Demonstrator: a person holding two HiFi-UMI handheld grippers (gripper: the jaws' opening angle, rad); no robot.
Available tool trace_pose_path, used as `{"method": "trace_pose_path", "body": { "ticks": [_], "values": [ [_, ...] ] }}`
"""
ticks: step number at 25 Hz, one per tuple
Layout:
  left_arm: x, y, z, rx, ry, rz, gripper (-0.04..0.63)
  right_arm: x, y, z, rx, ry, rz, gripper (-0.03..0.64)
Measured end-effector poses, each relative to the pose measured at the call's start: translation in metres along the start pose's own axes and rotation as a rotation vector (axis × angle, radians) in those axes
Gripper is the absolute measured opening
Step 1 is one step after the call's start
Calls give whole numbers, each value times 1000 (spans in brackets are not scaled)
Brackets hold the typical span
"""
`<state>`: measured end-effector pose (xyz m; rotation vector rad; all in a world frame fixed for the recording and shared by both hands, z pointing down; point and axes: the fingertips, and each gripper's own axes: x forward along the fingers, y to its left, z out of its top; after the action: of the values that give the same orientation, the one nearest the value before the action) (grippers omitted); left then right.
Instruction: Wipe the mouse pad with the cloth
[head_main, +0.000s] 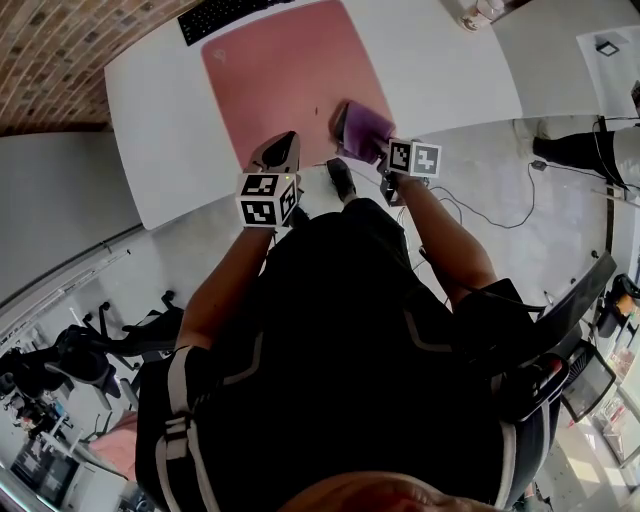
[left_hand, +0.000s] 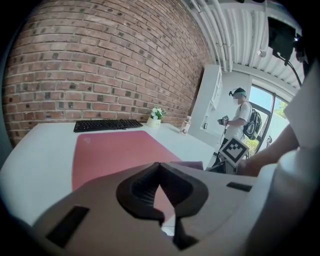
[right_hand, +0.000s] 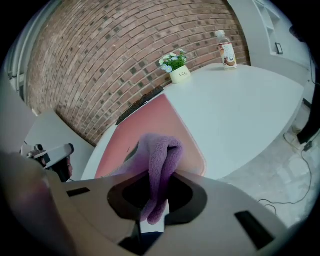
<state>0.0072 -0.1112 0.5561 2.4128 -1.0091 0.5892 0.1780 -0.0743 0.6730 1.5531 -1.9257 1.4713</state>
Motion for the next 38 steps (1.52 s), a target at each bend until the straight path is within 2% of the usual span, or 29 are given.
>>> {"method": "trace_pose_path", "body": {
  "ticks": [8,14,18,20,24,28,32,38],
  "values": [
    [5,-3,4,19,1,-20,3,-17,-33,9,24,-39,-68,60],
    [5,1,4,19,-2,-19,3,-34,-62,23,-5,-63,-174,60],
    [-3,10,6,9,-21,-6,3,-50,-65,31,45,-87,-223,60],
    [-9,17,9,1,-36,8,3,-58,-57,45,-19,-113,-217,60],
    [-25,37,11,-37,-70,58,3,-63,-7,72,-129,-154,-115,60],
    [-49,65,12,-83,-103,139,3,-44,66,82,-202,-138,27,60],
    [-78,91,5,-129,-123,226,3,-11,137,72,-233,-78,177,60],
    [-123,129,-16,-201,-128,364,3,45,232,39,-306,61,351,60]
  ]
}}
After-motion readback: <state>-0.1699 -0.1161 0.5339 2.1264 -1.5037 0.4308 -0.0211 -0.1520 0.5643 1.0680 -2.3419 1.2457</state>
